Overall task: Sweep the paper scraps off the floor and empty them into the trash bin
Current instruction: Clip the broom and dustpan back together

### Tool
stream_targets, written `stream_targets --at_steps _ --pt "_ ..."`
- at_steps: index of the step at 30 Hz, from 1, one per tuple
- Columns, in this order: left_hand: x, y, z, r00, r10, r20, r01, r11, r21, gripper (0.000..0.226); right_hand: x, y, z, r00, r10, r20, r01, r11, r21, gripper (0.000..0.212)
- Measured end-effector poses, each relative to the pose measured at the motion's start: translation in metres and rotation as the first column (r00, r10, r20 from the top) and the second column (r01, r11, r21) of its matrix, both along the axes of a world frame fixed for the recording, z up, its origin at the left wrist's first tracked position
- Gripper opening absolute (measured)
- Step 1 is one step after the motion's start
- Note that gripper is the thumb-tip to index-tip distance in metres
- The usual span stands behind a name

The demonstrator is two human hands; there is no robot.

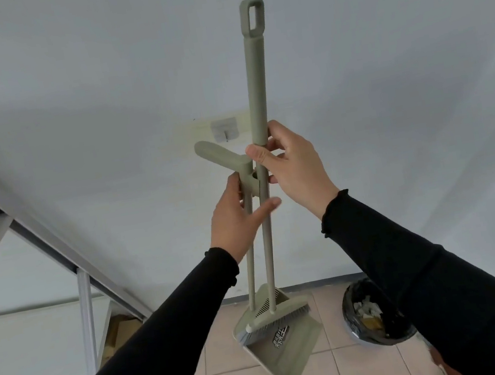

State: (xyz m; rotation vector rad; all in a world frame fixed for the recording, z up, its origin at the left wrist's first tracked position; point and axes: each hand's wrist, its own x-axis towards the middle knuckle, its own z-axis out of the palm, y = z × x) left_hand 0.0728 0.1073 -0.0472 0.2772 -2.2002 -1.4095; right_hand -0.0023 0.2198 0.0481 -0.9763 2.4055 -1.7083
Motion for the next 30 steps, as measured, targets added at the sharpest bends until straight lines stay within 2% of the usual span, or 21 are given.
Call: stream_targets --at_steps 2,4,10,15,20,22,26,30 --pt "-0.001 -0.009 0.0 0.999 0.03 0.044 -0.027 0.997 -0.077 0.057 0.006 -0.008 -0.002 1.0 -0.019 -0.013 0.019 1.0 -0.006 0.016" --pt "-0.001 -0.018 0.0 0.999 0.029 0.039 -0.025 0.994 -0.106 0.053 0.011 -0.014 -0.003 0.999 -0.039 -0.019 0.039 0.999 -0.007 0.017" --pt "0.0 -0.043 -0.004 0.995 -0.074 0.062 0.078 0.995 -0.065 0.04 0.013 -0.024 -0.003 0.98 -0.071 -0.186 0.088 0.993 0.085 0.026" --pt "-0.002 -0.052 -0.004 0.984 -0.15 0.092 0.153 0.988 -0.018 0.038 0.001 -0.025 -0.008 0.996 0.08 -0.047 -0.08 0.997 0.005 0.016" --pt "-0.007 -0.057 -0.011 0.964 -0.238 0.122 0.239 0.971 0.006 0.041 -0.011 -0.02 -0.032 0.96 0.247 0.132 -0.27 0.942 0.199 0.049" --pt "-0.012 -0.06 -0.014 0.957 -0.255 0.138 0.256 0.967 0.013 0.041 -0.014 -0.022 -0.041 0.958 0.249 0.145 -0.276 0.937 0.214 0.05" --pt "-0.023 -0.068 -0.018 0.94 -0.286 0.185 0.284 0.958 0.039 0.042 -0.018 -0.029 -0.053 0.963 0.203 0.176 -0.223 0.969 0.102 0.044" --pt "-0.031 -0.072 -0.021 0.926 -0.321 0.198 0.319 0.947 0.044 0.04 -0.02 -0.032 -0.063 0.981 0.131 0.143 -0.142 0.987 0.072 0.04"
